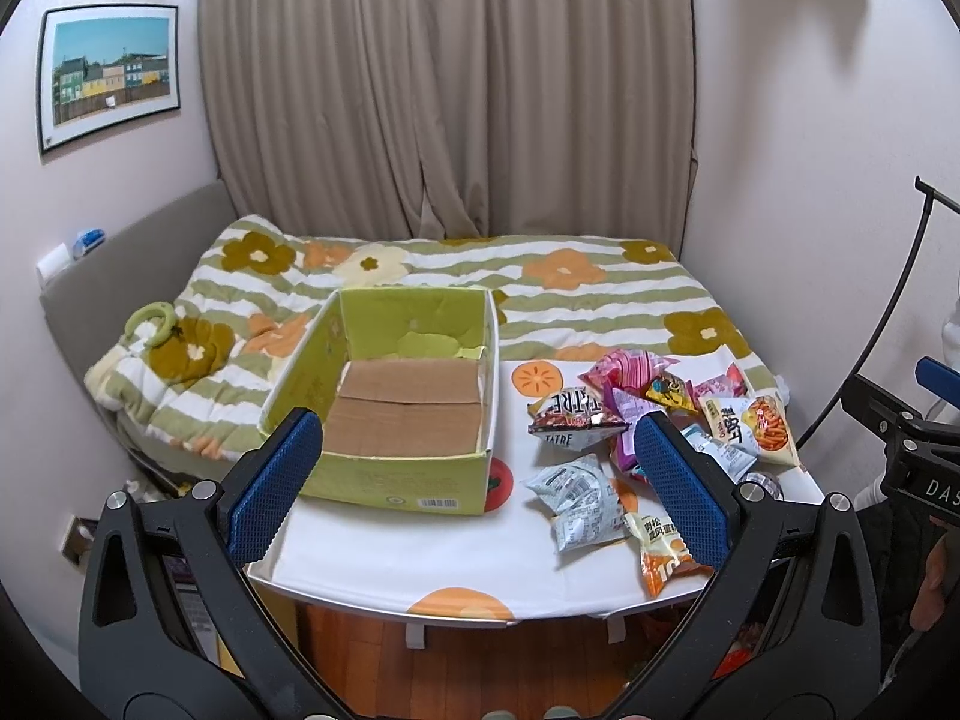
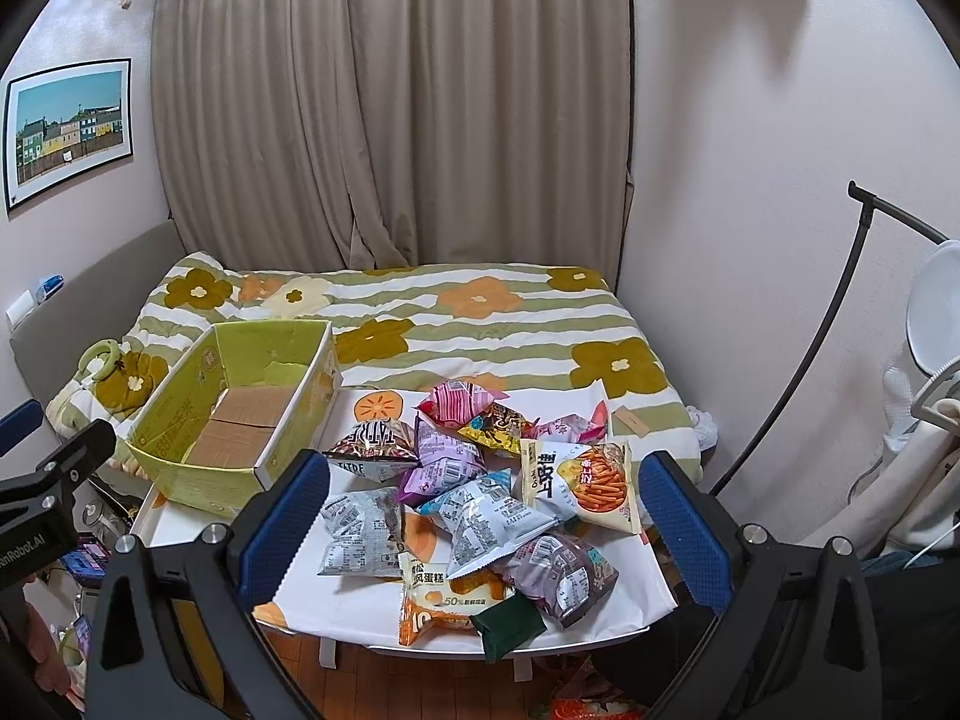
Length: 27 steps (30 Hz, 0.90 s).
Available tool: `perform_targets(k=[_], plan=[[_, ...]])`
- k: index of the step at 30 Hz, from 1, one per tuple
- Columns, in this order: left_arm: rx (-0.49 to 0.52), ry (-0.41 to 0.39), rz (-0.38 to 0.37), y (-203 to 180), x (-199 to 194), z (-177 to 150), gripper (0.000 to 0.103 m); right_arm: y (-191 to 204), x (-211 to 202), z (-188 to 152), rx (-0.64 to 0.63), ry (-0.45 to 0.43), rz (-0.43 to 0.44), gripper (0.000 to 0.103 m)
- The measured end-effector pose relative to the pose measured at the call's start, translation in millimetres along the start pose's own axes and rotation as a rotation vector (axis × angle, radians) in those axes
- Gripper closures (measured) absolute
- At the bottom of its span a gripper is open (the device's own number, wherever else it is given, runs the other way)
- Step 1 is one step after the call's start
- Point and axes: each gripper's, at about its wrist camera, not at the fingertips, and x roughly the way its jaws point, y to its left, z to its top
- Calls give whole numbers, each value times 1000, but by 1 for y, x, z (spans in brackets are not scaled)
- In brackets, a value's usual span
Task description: Organize snacks
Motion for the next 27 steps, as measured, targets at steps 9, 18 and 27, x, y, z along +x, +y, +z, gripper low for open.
perform_targets(k=[9,18,27], plan=[[-1,1,0,0,1,1,0,1,0,0,-2,-1,0,0],[-1,3,0,1,1,1,0,1,0,1,-2,0,-1,0],[-2,5,0,0,1,0,0,2,0,0,-2,1,-1,0]])
